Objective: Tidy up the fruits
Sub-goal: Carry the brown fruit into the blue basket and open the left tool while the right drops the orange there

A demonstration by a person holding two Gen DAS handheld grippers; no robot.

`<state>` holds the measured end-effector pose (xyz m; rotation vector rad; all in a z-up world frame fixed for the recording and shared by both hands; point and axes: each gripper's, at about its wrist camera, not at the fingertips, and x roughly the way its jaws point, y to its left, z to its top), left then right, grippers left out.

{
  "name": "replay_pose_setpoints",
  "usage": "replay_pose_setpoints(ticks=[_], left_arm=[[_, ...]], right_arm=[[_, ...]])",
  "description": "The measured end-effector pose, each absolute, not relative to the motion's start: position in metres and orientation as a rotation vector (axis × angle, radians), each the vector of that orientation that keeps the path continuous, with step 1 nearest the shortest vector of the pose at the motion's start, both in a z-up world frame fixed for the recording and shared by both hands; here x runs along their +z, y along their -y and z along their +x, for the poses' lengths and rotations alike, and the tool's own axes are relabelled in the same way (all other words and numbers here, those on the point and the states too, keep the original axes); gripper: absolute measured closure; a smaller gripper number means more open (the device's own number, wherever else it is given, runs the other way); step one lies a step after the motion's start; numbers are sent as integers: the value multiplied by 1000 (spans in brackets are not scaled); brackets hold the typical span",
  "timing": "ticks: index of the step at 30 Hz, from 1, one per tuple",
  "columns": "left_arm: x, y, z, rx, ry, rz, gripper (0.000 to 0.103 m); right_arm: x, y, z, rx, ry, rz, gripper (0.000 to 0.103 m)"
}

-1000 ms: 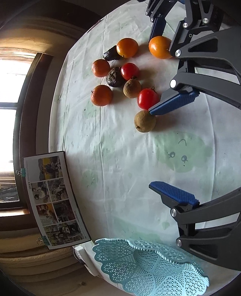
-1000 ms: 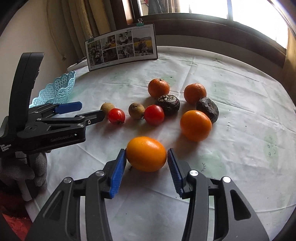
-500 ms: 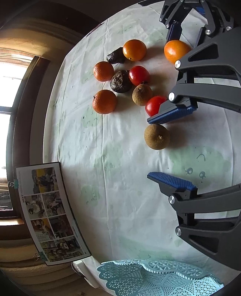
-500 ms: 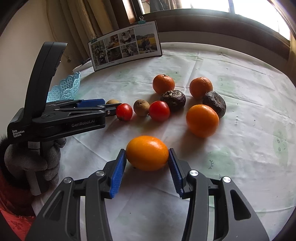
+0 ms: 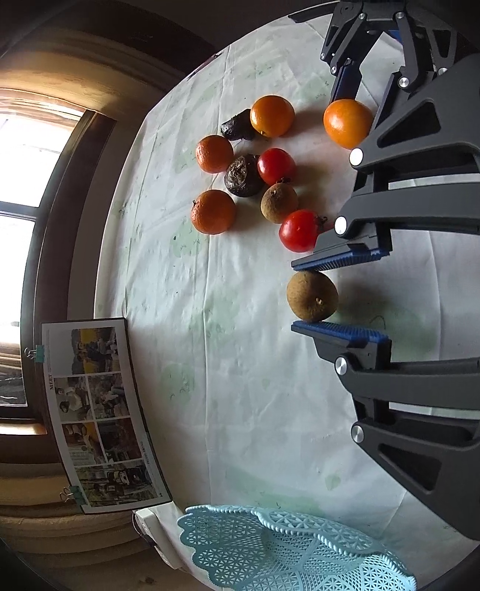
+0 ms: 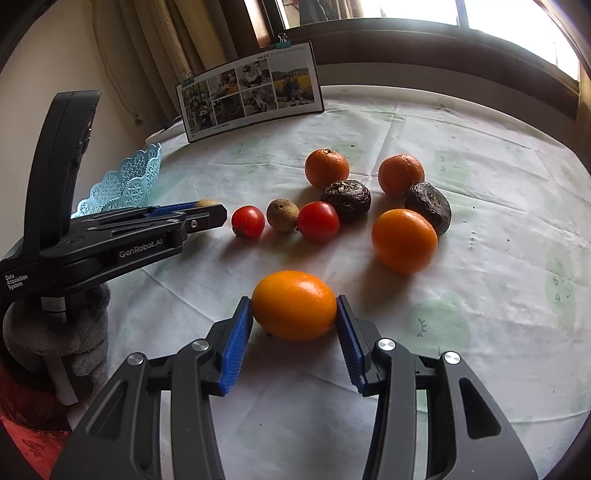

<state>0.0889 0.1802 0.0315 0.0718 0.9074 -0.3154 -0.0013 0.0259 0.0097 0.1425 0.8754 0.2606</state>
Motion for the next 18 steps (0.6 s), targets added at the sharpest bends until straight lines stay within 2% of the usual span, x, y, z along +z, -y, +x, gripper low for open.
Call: replay_pose_setpoints(ticks=[18], left_arm=[[78,-251,64,-123,-717,0,75]], right_arm=[[30,-60,1,272,-840,112,57]])
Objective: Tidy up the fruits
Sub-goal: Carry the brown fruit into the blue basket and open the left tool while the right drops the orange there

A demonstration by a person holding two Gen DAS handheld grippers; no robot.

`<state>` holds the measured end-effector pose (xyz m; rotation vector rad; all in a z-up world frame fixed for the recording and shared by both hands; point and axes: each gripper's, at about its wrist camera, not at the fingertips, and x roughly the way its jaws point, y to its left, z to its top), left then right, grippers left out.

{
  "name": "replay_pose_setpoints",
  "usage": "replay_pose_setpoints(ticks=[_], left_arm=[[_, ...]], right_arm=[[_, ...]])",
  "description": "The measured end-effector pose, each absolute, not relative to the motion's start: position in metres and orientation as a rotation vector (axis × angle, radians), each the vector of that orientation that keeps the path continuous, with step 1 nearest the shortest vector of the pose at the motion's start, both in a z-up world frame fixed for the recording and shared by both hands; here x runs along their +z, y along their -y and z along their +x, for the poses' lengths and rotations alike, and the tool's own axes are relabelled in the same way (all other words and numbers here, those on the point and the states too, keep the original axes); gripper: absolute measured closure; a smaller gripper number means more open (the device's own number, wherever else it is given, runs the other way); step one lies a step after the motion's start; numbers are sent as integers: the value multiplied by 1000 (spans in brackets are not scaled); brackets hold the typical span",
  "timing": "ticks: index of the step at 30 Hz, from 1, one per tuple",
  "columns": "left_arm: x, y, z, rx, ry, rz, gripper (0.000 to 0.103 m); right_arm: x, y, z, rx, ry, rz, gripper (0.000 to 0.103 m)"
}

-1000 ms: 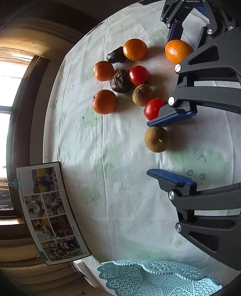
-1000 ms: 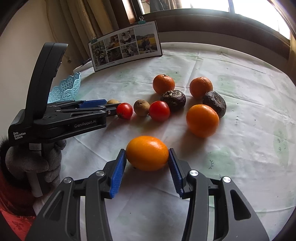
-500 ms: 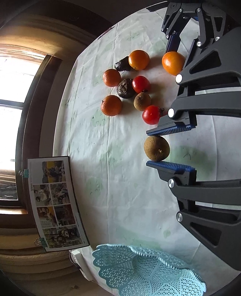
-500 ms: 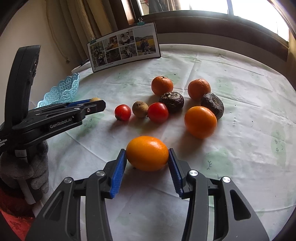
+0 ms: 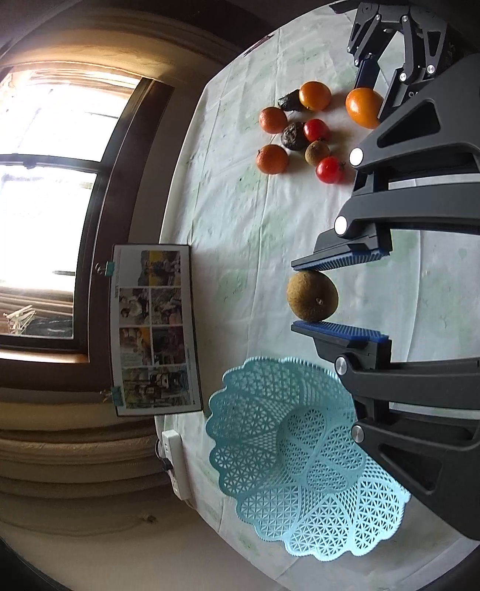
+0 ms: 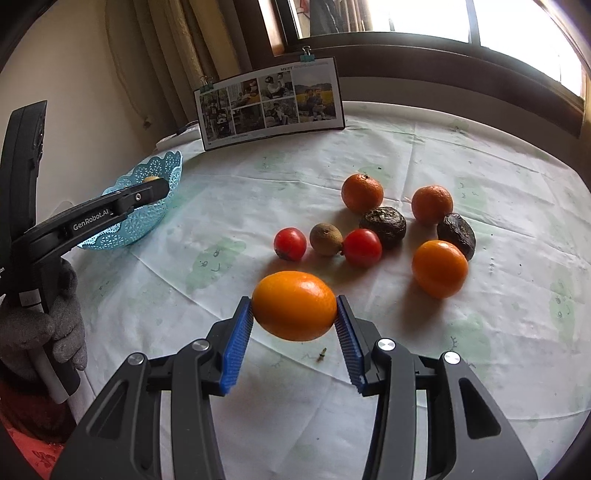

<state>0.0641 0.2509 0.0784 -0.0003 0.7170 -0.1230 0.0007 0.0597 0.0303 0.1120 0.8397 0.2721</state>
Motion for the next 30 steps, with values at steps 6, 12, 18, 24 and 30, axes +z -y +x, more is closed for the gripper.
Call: replay_pose_setpoints(ticks=[6,12,18,24,30], left_arm=[[81,-290,64,-24,-692,-30,75],[79,-319,65,66,-668,-38,75],[72,-346,67,130,-667,-70,75],[71,-362,66,164,-660,-103,51],[77,-375,54,269,-581,-66,17]], right_arm=[[35,-79,5,291,-839,88,57],[39,-101,9,316,-838,62,57],[46,-121,17,343,-834,47,57],[56,-145,26,376,-814,28,57],[64,-170,37,410,-794,15,57]])
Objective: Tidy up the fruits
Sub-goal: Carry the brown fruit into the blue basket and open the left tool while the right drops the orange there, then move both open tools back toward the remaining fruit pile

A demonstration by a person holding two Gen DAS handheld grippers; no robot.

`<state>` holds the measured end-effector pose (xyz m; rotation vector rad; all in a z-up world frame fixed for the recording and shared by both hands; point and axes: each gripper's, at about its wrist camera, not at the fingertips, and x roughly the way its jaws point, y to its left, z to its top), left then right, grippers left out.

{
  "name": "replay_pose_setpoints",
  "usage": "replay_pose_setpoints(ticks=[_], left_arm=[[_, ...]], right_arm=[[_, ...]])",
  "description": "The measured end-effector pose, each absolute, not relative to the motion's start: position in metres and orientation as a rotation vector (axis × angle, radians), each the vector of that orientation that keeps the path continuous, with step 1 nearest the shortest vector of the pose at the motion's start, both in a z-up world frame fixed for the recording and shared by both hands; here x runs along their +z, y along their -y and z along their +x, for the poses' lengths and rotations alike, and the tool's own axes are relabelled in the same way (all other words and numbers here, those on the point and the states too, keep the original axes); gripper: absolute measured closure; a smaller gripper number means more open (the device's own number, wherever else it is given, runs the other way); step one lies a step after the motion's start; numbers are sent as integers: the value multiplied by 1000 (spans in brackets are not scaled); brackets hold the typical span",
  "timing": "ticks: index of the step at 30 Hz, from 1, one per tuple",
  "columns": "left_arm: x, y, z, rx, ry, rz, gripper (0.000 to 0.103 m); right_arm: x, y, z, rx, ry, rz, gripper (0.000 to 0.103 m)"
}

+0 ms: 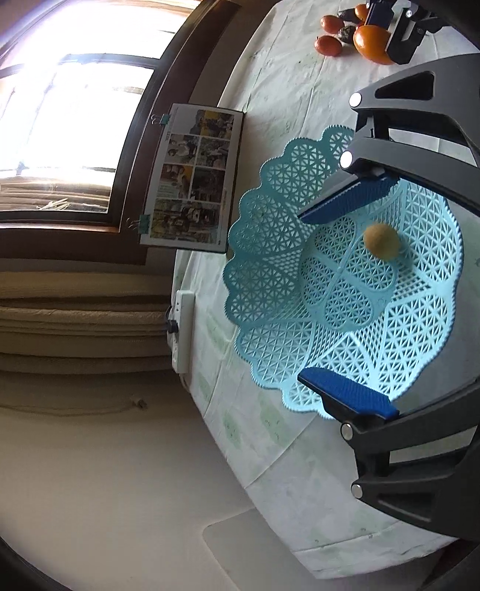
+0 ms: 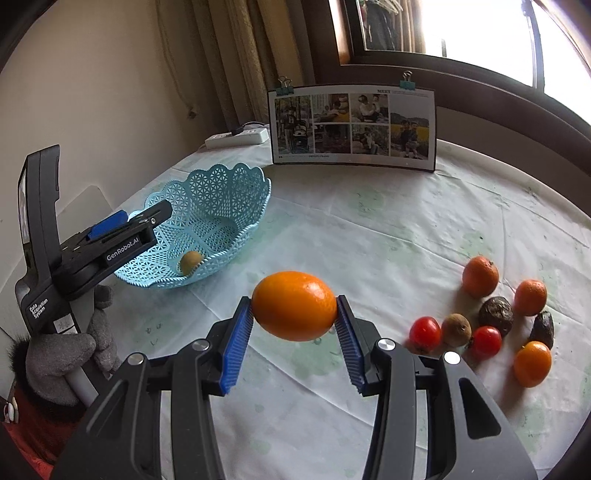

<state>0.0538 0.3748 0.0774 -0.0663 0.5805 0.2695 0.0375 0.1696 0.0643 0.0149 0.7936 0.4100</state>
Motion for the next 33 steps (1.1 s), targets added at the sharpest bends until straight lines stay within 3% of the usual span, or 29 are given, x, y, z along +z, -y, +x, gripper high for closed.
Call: replay_pose_setpoints(ticks=[5,9,20,33], left_arm=[[81,-386,47,350,-525,-41,7],[81,-394,44,376,-515,-38,5],[74,-420,38,433,-518,-136,3],[70,-430,40,452,-542,-190,3]], right_arm=[[73,-193,50,444,-764,2,57],[79,-213,63,468,-749,-9,57],[74,-251,89,502,-761,-32,57],[69,-229,78,462,-773,43,54]])
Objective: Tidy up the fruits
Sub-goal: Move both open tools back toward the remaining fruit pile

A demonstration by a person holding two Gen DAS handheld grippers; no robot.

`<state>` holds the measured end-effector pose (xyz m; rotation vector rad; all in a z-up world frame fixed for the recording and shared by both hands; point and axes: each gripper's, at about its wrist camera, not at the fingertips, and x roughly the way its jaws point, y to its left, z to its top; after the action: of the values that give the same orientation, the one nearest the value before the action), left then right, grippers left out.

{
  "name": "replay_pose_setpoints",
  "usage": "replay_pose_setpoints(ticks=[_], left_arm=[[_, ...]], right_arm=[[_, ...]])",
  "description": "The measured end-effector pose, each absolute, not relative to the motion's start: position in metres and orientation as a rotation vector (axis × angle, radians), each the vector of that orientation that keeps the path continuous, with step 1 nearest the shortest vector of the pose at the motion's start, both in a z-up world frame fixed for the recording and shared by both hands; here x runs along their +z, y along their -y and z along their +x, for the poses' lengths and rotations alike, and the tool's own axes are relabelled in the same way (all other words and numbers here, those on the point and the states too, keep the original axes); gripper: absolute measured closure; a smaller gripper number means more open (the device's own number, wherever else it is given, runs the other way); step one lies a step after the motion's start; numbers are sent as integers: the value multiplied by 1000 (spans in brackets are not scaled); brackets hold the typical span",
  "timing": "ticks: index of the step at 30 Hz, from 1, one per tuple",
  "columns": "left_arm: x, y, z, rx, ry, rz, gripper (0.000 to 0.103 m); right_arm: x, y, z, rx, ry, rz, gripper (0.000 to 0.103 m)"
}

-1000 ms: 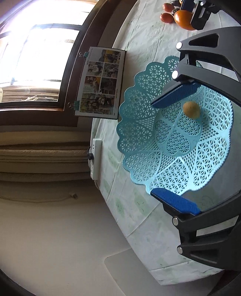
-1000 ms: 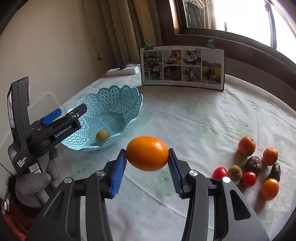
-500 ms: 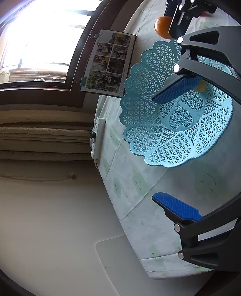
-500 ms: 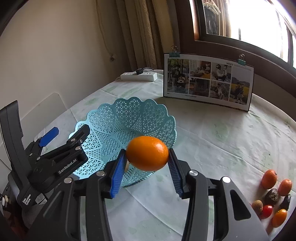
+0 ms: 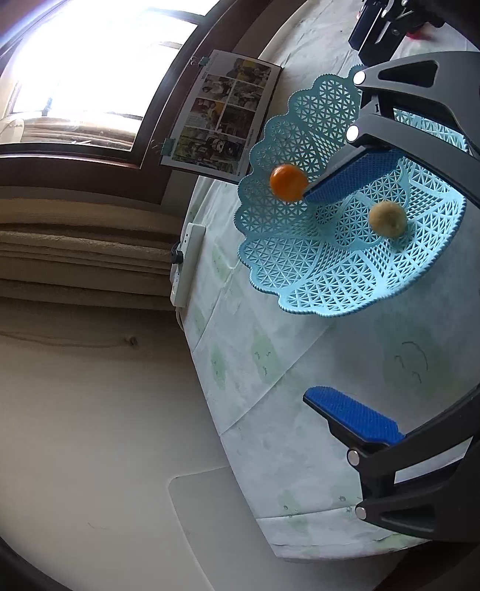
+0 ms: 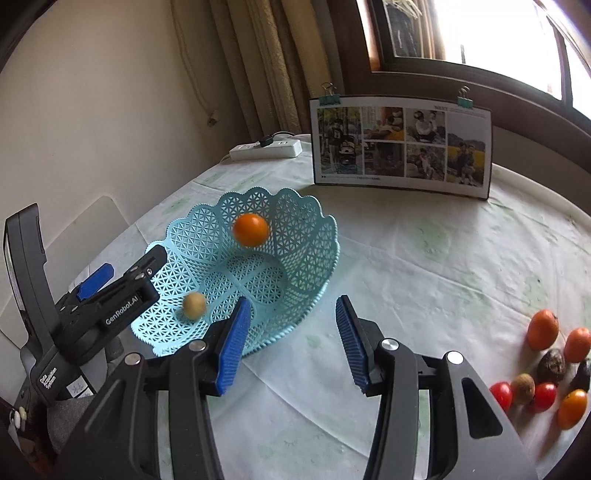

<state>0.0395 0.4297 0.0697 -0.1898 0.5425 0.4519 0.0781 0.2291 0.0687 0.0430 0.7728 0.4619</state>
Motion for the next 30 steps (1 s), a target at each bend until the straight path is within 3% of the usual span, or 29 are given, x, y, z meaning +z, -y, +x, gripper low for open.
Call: replay_pose_setpoints(ticks=[4,30], left_arm=[[72,-423,40,455,-534,-153,3],[92,-309,49,162,-558,51,3]], right_arm=[[68,-216,72,433,-764,63,49],[70,-29,70,28,-742,184,45]])
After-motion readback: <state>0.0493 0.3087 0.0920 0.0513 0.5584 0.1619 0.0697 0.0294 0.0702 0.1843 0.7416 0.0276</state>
